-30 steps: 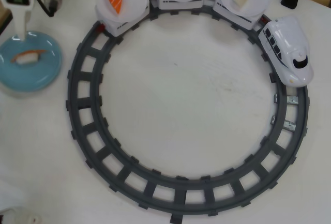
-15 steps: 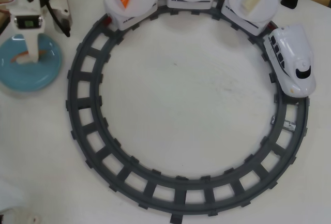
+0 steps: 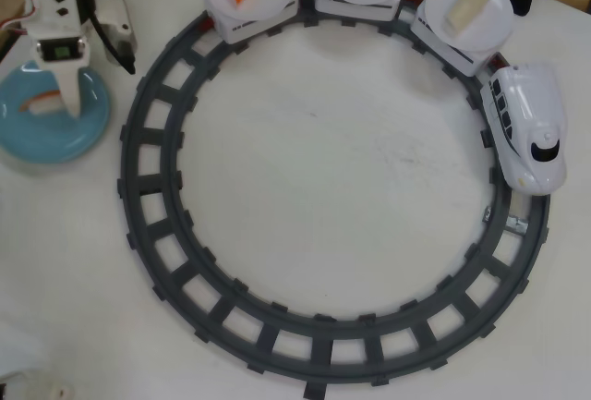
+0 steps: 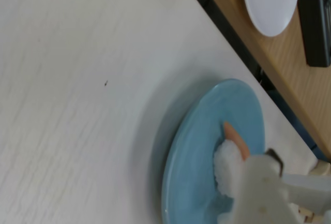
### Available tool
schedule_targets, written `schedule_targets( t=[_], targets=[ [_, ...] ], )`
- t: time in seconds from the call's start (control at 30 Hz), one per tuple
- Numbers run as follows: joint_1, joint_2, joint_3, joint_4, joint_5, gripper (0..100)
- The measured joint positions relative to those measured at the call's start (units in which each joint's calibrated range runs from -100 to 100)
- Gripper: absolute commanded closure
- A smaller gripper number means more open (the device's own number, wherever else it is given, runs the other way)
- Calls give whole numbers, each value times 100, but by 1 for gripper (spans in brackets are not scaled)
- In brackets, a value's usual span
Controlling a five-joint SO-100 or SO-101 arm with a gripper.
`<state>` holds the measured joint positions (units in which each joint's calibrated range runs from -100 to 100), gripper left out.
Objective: Pick up the sushi from the Shinkansen and put it on the blue dish
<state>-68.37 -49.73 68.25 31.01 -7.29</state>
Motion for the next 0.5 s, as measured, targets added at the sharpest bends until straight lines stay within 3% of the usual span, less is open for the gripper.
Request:
schedule_targets(
  t=[0.5],
  targets=[
    [0, 34, 0, -76, 0, 76]
  ],
)
